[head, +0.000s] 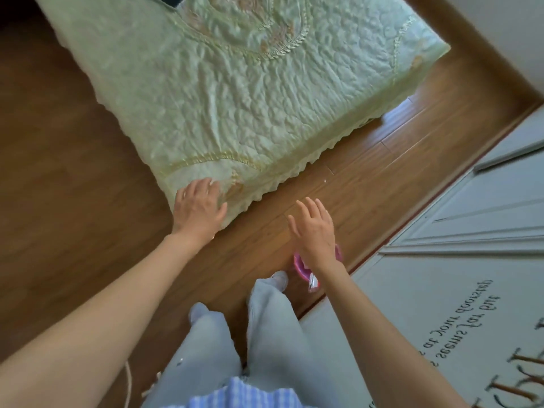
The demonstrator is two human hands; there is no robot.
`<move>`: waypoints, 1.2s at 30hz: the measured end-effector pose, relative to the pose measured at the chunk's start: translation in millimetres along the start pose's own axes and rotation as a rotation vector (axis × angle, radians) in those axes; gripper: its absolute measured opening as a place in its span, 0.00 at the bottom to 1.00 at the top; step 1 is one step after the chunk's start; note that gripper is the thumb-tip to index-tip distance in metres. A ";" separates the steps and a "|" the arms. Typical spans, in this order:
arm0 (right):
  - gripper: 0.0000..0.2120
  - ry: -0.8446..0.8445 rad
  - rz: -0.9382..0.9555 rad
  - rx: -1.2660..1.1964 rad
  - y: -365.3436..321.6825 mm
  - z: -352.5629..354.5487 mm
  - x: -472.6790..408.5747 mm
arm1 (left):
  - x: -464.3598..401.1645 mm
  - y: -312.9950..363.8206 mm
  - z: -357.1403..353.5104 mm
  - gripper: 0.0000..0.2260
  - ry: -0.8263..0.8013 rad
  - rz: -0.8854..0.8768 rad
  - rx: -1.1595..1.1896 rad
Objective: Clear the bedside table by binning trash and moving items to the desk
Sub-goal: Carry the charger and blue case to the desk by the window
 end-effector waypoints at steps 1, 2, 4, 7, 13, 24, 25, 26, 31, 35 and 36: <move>0.21 -0.009 0.015 0.003 -17.2 -0.8 -0.7 | 8.2 -17.8 5.9 0.20 0.008 0.021 0.008; 0.21 -0.018 0.030 0.008 -34.8 -1.3 -1.2 | 16.3 -35.4 11.2 0.20 0.016 0.039 0.013; 0.21 -0.028 0.066 0.023 -72.5 -2.0 0.0 | 33.6 -71.8 24.7 0.20 0.042 0.075 0.021; 0.22 -0.036 0.141 0.062 -135.8 -3.7 6.8 | 60.3 -128.5 50.8 0.20 0.113 0.137 0.030; 0.23 -0.043 0.306 0.084 -267.0 -8.7 22.7 | 107.3 -234.3 103.0 0.22 0.233 0.283 0.066; 0.23 -0.071 0.632 0.137 -465.8 -24.3 8.1 | 153.5 -370.3 169.2 0.21 0.425 0.563 0.095; 0.23 -0.069 0.655 0.127 -479.7 -27.3 2.6 | 153.4 -381.6 173.7 0.21 0.430 0.579 0.086; 0.23 -0.066 0.678 0.121 -493.6 -30.2 -3.6 | 153.1 -393.1 178.1 0.21 0.436 0.593 0.075; 0.23 -0.062 0.748 0.092 -562.5 -41.2 -52.0 | 134.2 -454.1 201.4 0.21 0.433 0.657 0.016; 0.23 -0.050 0.796 0.053 -619.0 -36.3 -101.2 | 99.2 -495.9 232.9 0.22 0.424 0.693 -0.024; 0.23 -0.047 0.801 0.047 -632.9 -32.4 -114.8 | 88.3 -504.7 242.3 0.22 0.421 0.693 -0.034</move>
Point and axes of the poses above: each hand's wrist, its own x-axis away from the middle knuckle, its own z-axis out of the back of the hand, y = z × x, the point moved 9 cm from there along -x, towards the middle knuckle, and after that the axes turned 3 degrees about x, right-handed, at the moved point
